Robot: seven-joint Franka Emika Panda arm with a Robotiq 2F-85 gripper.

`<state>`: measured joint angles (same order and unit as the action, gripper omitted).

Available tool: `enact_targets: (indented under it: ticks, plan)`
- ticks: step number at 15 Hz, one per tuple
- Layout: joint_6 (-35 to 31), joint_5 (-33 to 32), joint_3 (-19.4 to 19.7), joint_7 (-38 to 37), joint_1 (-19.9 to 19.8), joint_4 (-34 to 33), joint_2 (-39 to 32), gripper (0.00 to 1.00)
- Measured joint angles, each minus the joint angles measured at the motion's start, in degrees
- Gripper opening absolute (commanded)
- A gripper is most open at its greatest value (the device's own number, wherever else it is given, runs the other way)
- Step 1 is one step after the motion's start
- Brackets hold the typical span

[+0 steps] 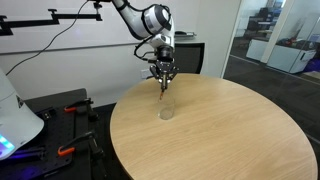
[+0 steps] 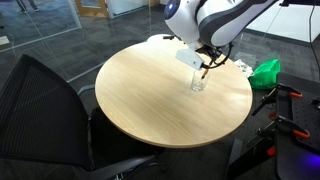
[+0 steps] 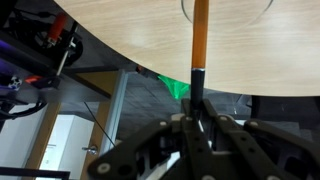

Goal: Take the pen out of the glass

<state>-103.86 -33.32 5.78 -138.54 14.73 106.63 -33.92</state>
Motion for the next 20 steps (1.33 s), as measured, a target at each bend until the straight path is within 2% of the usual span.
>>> enact_targets:
  ticks: [4,8,13,17,18,20]
  plan:
    - [5.5,-2.9,-0.8,-3.2,1.6,2.5,5.9,0.03]
    - [4.7,-7.6,-3.5,-5.7,1.7,5.1,12.2,0.03]
    - [-4.8,-12.7,-7.2,-4.2,1.2,5.6,15.6,0.03]
    - [-14.4,-13.4,-9.5,2.6,0.5,5.6,15.5,0.03]
    - [-16.6,-13.2,-9.9,4.9,0.4,5.5,15.4,0.13]
    - [-20.1,-12.7,-10.5,9.1,0.1,5.5,15.0,0.13]
